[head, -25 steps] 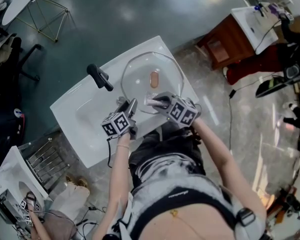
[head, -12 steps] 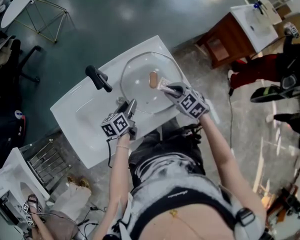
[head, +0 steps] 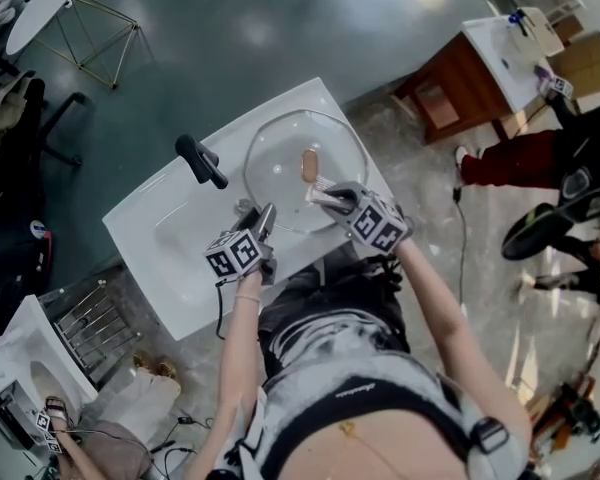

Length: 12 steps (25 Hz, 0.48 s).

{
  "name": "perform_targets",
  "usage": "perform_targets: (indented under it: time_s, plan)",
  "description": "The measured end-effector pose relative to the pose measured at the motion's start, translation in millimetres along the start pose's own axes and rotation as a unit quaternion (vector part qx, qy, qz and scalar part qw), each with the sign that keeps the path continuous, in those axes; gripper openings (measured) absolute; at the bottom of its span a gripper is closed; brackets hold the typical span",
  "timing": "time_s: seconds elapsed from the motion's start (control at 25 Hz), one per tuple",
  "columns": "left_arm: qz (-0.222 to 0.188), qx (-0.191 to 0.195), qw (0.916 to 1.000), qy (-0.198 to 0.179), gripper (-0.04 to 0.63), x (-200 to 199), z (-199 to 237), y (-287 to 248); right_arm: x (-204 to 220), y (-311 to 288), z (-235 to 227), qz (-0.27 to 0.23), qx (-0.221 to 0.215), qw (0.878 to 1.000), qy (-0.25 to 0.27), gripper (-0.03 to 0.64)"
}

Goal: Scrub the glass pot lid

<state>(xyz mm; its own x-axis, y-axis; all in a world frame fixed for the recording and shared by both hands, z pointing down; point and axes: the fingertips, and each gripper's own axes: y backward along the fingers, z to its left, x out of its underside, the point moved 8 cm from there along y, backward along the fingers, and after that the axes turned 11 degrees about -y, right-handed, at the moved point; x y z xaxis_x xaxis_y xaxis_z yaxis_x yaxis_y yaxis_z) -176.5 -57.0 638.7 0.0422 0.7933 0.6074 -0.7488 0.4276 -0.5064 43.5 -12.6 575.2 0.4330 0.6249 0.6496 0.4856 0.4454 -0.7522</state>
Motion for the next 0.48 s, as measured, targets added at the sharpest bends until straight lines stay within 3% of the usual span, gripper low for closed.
perform_targets:
  time_s: [0.2, 0.48]
  plan:
    - [0.000, -0.001, 1.0000, -0.001, 0.176, 0.2, -2.3, -2.3, -19.0, -16.4, 23.8, 0.009, -0.033, 0.999, 0.005, 0.095]
    - [0.002, -0.002, 1.0000, -0.004, 0.176, 0.9, -3.1, -1.0, -51.5, -44.3, 39.5, 0.014, 0.031, 0.999, 0.005, 0.095]
